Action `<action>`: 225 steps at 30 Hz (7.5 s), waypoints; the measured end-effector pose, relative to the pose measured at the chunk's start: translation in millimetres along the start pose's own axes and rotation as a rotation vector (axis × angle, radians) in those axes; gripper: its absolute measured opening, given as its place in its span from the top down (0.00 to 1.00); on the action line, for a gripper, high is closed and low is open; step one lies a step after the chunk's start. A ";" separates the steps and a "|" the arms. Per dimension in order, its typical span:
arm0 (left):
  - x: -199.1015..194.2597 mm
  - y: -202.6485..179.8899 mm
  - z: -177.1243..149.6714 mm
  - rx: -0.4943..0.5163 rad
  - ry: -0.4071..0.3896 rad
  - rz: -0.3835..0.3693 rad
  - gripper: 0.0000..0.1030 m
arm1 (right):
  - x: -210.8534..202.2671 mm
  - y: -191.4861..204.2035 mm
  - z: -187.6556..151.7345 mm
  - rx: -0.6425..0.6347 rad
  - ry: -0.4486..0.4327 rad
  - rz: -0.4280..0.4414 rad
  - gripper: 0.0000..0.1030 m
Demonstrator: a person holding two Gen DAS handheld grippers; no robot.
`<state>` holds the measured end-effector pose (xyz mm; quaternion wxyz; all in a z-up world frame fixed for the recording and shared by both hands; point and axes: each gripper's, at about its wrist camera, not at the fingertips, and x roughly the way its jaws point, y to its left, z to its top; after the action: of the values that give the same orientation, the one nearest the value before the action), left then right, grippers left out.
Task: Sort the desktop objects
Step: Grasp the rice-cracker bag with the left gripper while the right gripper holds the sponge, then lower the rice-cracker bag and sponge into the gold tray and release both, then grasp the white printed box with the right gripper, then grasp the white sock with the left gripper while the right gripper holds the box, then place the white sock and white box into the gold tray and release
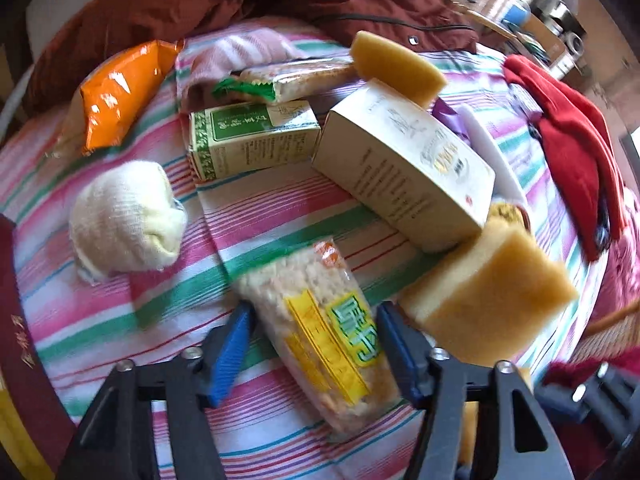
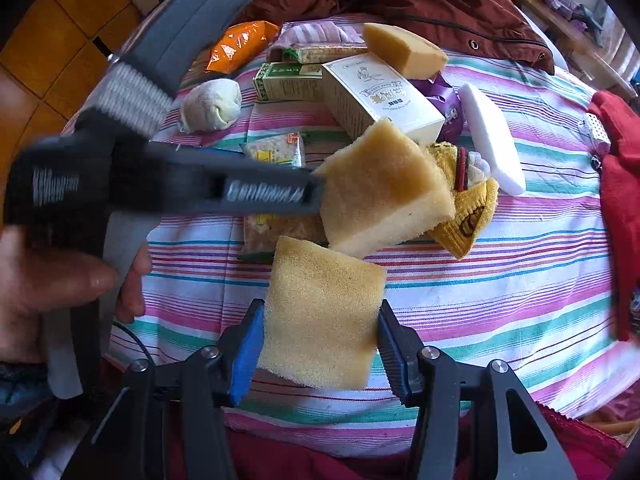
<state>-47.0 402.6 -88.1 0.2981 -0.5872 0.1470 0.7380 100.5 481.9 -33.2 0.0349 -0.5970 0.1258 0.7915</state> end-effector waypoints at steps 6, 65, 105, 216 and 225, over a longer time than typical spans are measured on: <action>-20.6 26.4 -32.2 0.005 -0.076 -0.032 0.48 | -12.5 5.9 -3.7 0.011 -0.031 0.020 0.48; -199.9 339.9 -278.3 -0.611 -0.486 0.115 0.31 | 67.0 320.3 47.2 -0.306 -0.051 0.525 0.21; -167.0 197.8 -170.4 -0.161 -0.358 -0.122 0.31 | 9.2 13.4 119.0 0.020 -0.244 -0.009 0.24; -189.0 338.3 -210.1 -0.526 -0.448 0.133 0.28 | 35.9 298.6 139.6 -0.340 -0.207 0.313 0.50; -181.3 361.6 -222.4 -0.549 -0.414 0.210 0.18 | 72.5 328.8 183.6 -0.128 -0.200 0.365 0.30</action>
<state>-71.3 -53.7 -22.6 0.0752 -0.4652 -0.0604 0.8799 -159.6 201.6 -3.7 -0.1344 -0.4837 0.1773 0.8465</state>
